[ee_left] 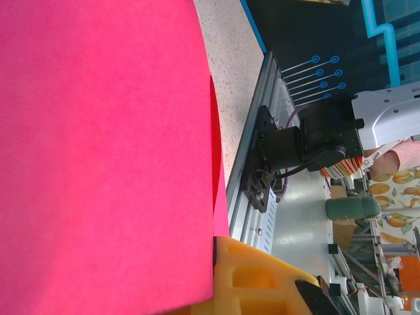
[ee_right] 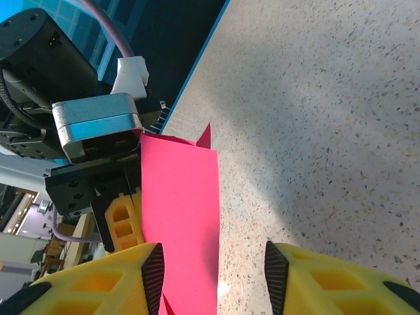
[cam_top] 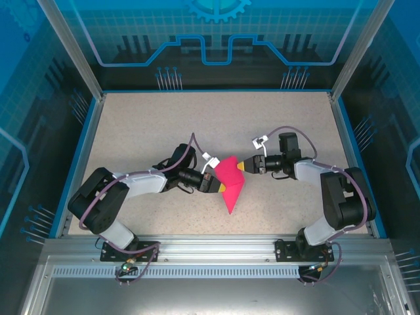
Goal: Fold a paper plane with a square sheet of paper (fold left side to right side)
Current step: Place the paper at the center of the table, then fold the wing for the fifth time at the center of the table.
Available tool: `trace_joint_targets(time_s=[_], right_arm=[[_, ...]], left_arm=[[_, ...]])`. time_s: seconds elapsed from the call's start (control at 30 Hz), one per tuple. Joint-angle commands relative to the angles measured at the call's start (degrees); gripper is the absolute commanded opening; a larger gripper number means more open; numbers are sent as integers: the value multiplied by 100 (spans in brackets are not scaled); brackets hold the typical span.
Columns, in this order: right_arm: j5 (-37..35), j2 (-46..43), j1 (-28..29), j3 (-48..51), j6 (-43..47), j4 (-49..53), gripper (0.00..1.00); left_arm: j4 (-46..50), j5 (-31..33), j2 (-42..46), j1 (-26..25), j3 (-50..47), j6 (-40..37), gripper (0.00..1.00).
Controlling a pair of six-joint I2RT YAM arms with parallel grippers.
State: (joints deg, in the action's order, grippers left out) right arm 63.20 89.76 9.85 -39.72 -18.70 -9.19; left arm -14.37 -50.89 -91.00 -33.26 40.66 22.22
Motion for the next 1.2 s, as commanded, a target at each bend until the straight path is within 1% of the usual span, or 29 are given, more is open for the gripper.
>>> trace_joint_targets(time_s=[0.0, 0.13, 0.27, 0.3, 0.33, 0.37, 0.4, 0.5, 0.57, 0.67, 0.73, 0.8, 0.87, 0.97, 1.07, 1.17], right_arm=[[210, 95, 151, -226, 205, 280, 43], [241, 111, 179, -264, 244, 403, 34], [85, 104, 181, -289, 347, 690, 16], [15, 87, 180, -279, 365, 756, 11], [-84, 73, 180, -253, 360, 800, 6], [-204, 60, 180, -254, 350, 867, 0], [-284, 40, 179, -223, 329, 912, 0], [-707, -32, 165, -152, 117, 1076, 0], [-993, -85, 130, -102, -100, 1165, 0], [-1304, -159, 129, -31, -387, 1228, 0], [-1491, -171, 129, -22, -493, 1290, 0], [-1664, -138, 126, -44, -588, 1440, 0], [-1757, -134, 131, -45, -731, 1470, 0], [-1905, -159, 140, -86, -954, 1549, 0], [-2076, -151, 146, -214, -1093, 1845, 0], [-2188, -150, 162, -318, -1192, 2061, 0]], left_arm=[[121, -171, 109, 31, 117, -231, 0], [189, -158, 43, 14, 173, -260, 0], [267, -74, -10, -1, 209, -295, 0], [325, -13, -9, -3, 227, -305, 2], [383, 69, -6, -4, 235, -322, 8], [446, 175, -3, -6, 254, -329, 16], [554, 318, 20, -2, 267, -342, 32], [911, 880, 217, 1, 285, -432, 50], [1160, 1386, 450, 10, 258, -492, 55], [1625, 2239, 878, 6, 193, -573, 58], [1899, 2671, 1136, -38, 172, -646, 58], [2252, 3088, 1394, -240, 175, -794, 57], [2547, 3522, 1568, -613, 240, -912, 57], [2760, 4013, 1567, -1209, 361, -906, 57], [2973, 4715, 1246, -1813, 651, -779, 57], [3219, 5374, 677, -2373, 1178, -583, 58]])
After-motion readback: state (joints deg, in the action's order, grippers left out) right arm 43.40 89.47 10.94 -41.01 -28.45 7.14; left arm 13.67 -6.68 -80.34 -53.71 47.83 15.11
